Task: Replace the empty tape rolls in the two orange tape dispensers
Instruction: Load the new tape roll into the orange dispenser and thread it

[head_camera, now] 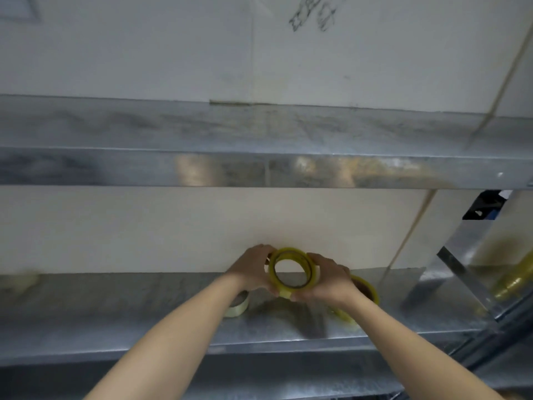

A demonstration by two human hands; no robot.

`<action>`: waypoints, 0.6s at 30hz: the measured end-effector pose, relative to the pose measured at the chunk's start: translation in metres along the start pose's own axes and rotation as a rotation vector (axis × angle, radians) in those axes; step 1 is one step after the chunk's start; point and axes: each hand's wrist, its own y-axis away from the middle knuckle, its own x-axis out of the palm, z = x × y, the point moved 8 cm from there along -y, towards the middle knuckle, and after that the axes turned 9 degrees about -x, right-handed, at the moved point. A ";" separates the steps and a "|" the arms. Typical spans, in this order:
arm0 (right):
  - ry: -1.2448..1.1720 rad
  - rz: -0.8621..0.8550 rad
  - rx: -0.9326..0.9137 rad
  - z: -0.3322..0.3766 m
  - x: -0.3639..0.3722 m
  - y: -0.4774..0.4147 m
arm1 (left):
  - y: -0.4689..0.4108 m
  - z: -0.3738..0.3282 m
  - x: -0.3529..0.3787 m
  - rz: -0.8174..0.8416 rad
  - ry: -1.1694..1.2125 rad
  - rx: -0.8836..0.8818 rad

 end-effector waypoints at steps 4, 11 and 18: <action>0.061 0.047 -0.084 0.060 0.000 -0.002 | 0.033 0.022 -0.044 -0.074 0.032 -0.065; -0.011 0.105 -0.210 0.164 0.038 0.005 | 0.107 0.085 -0.116 -0.137 0.010 -0.149; -0.030 0.152 -0.380 0.315 0.118 0.003 | 0.213 0.200 -0.198 -0.218 0.099 -0.231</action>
